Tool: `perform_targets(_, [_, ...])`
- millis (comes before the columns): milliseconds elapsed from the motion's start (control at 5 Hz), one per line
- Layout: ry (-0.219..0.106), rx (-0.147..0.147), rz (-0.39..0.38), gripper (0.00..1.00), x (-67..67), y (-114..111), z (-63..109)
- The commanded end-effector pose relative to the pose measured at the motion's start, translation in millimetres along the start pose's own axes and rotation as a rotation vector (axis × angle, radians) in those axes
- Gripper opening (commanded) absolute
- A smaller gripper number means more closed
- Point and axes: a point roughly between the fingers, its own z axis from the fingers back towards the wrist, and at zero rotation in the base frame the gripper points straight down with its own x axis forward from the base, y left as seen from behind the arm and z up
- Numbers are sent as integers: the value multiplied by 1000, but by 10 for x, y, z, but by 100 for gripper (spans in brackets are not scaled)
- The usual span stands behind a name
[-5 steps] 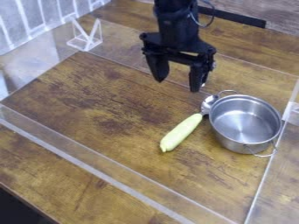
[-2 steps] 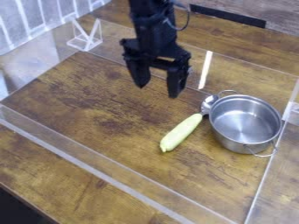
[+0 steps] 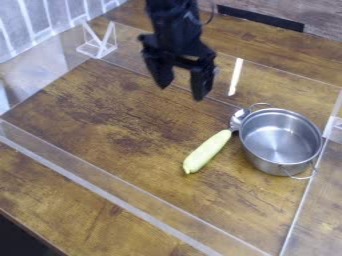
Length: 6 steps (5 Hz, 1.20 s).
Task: Move the green spoon to the right
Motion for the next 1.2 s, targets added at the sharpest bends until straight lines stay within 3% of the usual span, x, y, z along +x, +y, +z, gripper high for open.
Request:
perform_targets(0, [-44, -8, -63, 100, 46, -147, 10])
perform_targets(200, [-29, -27, -92, 100, -43, -170, -104])
perform_targets(600, [-36, -19, -88, 100, 89, 113, 4])
perform_targets(800, [-49, 3, 25, 100, -76, 64, 69])
perform_targets(1000, [-9, -19, -64, 100, -146, 66, 54])
